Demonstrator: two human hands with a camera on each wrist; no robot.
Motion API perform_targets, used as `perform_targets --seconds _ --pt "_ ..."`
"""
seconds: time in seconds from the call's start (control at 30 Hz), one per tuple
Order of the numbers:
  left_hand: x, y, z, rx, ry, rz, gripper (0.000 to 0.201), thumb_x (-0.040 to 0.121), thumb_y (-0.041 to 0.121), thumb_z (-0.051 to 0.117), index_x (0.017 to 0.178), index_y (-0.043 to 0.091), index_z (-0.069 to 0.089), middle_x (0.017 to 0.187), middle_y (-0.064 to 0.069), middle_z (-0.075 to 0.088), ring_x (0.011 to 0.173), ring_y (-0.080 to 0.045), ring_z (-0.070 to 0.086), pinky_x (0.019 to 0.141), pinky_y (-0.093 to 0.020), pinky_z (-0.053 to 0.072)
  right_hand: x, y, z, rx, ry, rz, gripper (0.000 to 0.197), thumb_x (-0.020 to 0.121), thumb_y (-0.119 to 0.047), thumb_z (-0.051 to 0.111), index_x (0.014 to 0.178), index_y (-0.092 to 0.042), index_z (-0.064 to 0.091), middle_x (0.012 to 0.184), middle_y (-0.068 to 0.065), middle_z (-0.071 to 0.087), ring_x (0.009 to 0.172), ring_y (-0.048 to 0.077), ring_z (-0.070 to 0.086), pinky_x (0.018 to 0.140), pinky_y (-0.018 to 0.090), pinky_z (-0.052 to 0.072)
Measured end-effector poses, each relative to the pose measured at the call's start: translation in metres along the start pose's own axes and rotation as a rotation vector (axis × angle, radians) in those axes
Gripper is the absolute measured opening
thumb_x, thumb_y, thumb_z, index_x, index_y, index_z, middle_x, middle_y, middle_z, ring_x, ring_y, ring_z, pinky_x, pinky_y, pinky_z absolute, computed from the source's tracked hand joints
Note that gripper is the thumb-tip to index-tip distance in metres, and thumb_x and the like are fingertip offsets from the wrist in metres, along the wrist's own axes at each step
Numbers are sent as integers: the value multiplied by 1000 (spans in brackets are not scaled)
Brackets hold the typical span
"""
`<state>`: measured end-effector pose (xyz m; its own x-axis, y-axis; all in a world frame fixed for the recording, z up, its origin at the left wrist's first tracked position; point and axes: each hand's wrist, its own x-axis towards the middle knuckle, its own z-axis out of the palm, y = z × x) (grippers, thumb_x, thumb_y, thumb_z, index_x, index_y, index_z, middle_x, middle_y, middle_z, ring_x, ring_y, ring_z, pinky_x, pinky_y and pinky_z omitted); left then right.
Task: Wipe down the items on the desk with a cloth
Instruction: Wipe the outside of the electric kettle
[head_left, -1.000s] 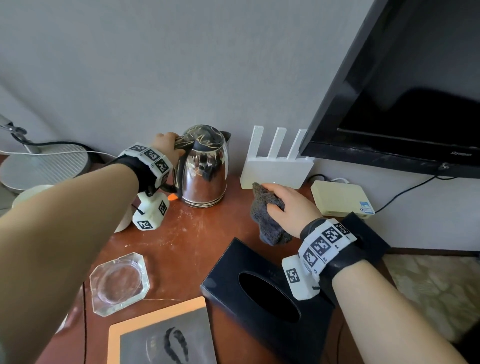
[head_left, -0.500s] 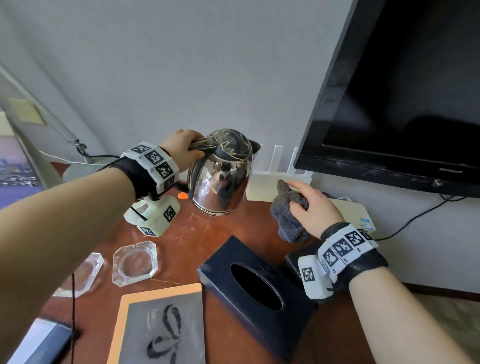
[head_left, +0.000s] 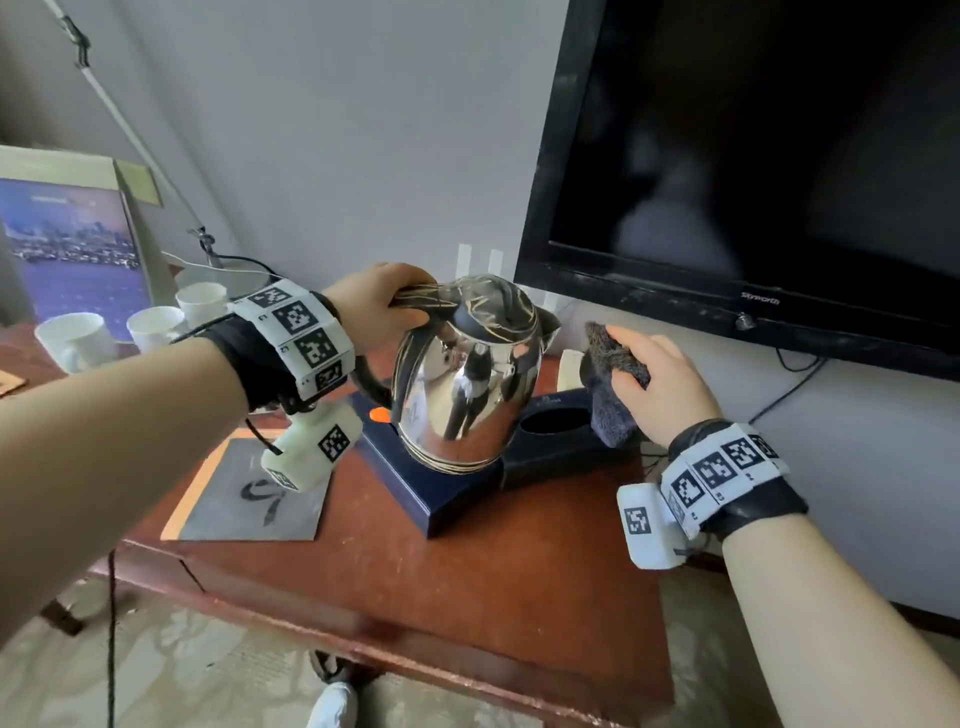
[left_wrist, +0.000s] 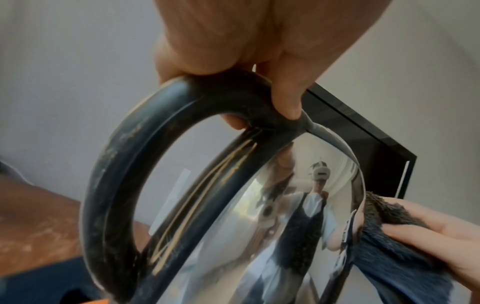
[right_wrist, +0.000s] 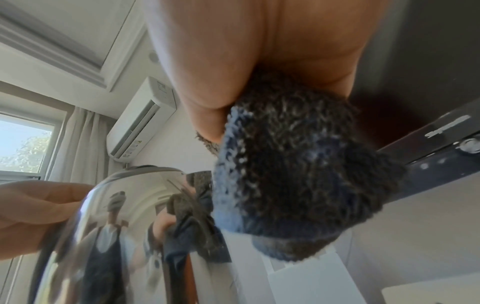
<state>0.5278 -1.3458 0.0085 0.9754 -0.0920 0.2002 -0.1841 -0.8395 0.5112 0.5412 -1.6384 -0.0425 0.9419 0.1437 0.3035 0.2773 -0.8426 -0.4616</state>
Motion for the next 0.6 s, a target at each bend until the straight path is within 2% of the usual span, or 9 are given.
perform_targets --seconds 0.1,0.17,0.27,0.4,0.5,0.57,0.6 --pt "-35 27 19 -33 -48 -4 36 89 9 54 124 13 54 110 -3 58 106 -23 55 87 -26 38 -27 13 -16 -12 -40 -21 48 91 -11 48 136 -30 47 125 5 48 115 23 43 88 25 33" --pt "-51 39 36 -45 -74 -5 37 89 11 55 127 12 52 116 -5 58 110 -24 54 88 -24 37 -41 19 -24 -20 -64 -49 49 91 -8 49 135 -28 47 122 7 48 115 25 42 87 20 28" --pt "-70 54 64 -67 -99 -11 40 90 9 55 129 11 51 121 -7 56 113 -24 52 85 -18 33 -55 24 -32 -23 -93 -56 48 92 -7 48 136 -25 47 130 9 47 121 24 41 88 15 25" --pt "-83 57 96 -70 -146 -16 41 89 12 57 130 12 50 126 -9 53 118 -24 46 99 -29 33 -67 30 -40 105 -85 16 48 95 -6 44 141 -19 38 141 7 43 128 21 39 83 7 21" --pt "-89 53 110 -99 -149 -41 42 88 14 57 130 13 50 126 -9 52 117 -23 47 99 -28 33 -70 33 -41 165 -110 49 56 97 -7 39 147 -28 24 145 3 36 129 19 38 87 10 23" --pt "-92 51 116 -115 -161 -45 42 88 14 58 129 15 50 124 -9 53 116 -23 48 99 -27 33 -69 32 -41 158 -96 45 57 97 -5 35 146 -32 24 142 5 33 123 19 41 90 13 24" --pt "-94 50 118 -117 -169 -50 42 88 14 58 130 15 50 124 -8 53 116 -23 48 98 -26 33 -68 31 -41 168 -65 39 56 97 -3 35 145 -31 29 141 5 32 122 18 41 90 10 22"
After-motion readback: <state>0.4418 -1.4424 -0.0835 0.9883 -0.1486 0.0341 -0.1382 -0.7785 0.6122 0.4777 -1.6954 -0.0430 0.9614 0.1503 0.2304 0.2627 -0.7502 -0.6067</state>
